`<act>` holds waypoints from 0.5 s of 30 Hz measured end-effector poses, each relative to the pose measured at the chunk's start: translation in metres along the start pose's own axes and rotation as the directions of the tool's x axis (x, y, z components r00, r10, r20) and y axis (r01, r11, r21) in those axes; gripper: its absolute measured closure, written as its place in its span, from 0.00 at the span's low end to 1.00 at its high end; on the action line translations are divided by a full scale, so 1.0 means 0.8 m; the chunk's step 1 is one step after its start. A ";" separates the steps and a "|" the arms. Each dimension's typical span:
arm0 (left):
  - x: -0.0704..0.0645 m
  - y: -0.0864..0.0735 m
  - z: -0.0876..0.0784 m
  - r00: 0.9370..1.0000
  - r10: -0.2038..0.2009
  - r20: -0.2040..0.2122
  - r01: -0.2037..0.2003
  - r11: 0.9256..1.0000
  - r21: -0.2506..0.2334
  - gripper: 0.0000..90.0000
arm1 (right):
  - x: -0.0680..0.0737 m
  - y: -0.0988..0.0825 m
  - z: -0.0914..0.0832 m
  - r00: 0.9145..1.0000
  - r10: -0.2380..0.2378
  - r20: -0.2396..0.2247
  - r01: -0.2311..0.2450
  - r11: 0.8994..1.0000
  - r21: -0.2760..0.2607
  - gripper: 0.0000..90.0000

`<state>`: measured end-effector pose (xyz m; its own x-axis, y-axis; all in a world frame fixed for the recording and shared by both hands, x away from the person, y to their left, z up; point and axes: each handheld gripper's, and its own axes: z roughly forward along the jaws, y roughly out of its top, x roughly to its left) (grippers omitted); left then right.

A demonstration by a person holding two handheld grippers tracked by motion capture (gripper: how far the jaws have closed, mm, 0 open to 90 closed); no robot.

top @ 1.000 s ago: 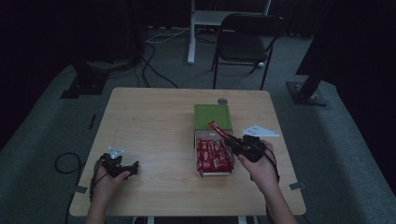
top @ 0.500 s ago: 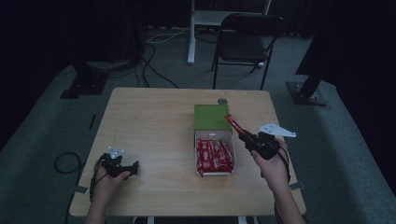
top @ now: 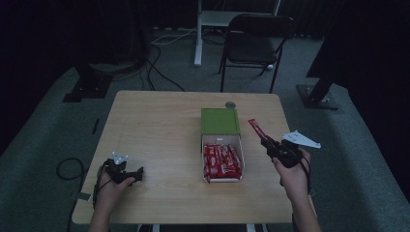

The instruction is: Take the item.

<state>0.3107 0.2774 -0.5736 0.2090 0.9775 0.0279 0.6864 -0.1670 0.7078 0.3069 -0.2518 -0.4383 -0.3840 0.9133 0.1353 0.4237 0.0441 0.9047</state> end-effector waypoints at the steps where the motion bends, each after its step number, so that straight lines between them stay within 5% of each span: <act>1: 0.000 0.000 0.000 1.000 0.000 0.000 0.000 1.000 0.000 0.04 | -0.003 -0.002 -0.001 1.000 0.003 0.005 -0.003 1.000 -0.003 0.89; 15: 0.000 0.000 0.000 1.000 0.000 0.000 0.000 1.000 0.000 0.04 | -0.050 -0.038 -0.010 0.993 0.052 0.108 -0.051 0.999 -0.013 0.89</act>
<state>0.3107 0.2774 -0.5736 0.2088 0.9776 0.0280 0.6865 -0.1669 0.7077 0.3030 -0.2931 -0.4680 -0.2702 0.9529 0.1378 0.4318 -0.0079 0.9019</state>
